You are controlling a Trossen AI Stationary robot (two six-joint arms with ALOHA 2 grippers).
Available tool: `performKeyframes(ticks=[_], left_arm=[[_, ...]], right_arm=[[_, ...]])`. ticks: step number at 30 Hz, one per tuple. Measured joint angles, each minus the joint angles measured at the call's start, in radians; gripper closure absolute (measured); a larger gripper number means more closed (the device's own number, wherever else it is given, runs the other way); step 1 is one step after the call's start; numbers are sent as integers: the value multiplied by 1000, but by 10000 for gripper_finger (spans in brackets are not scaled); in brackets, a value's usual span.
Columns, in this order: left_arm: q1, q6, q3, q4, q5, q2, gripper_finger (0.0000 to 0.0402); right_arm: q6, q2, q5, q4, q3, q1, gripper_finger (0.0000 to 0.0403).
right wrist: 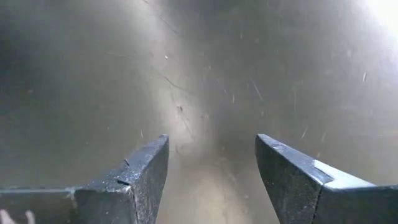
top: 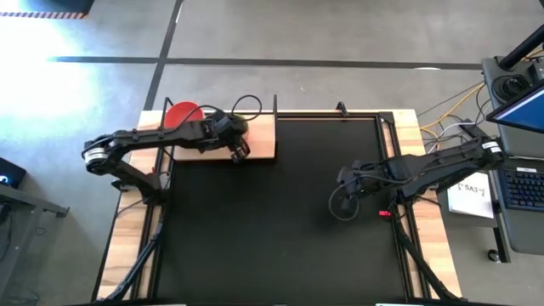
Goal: Place and stack bowls onto a shelf
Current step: Return to Home Position
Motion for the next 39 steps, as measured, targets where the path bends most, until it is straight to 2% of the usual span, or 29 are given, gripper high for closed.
performKeyframes(ticks=[6,11,14,20,25,30,35,39], left_arm=[[-76,-97,0,-16,85,-129,291],[-243,-154,-10,-15,110,-248,291],[-376,-205,-38,-9,72,-310,291],[-651,-344,-155,57,-130,-400,291],[-811,-334,-262,208,-164,-436,291],[-859,-373,-380,312,-258,-441,291],[-859,-445,-457,355,-269,-441,291],[-859,-469,-488,382,-270,-441,291]], right_arm=[[-165,-80,10,21,0,0,177],[-301,-115,27,91,0,0,177],[-369,-138,28,165,-24,0,177],[-446,-217,26,321,-130,0,177],[-446,-291,14,512,-269,0,177],[-435,-346,-61,765,-450,0,177],[-440,-375,-62,963,-578,0,177],[-446,-402,-87,1027,-642,0,177]])
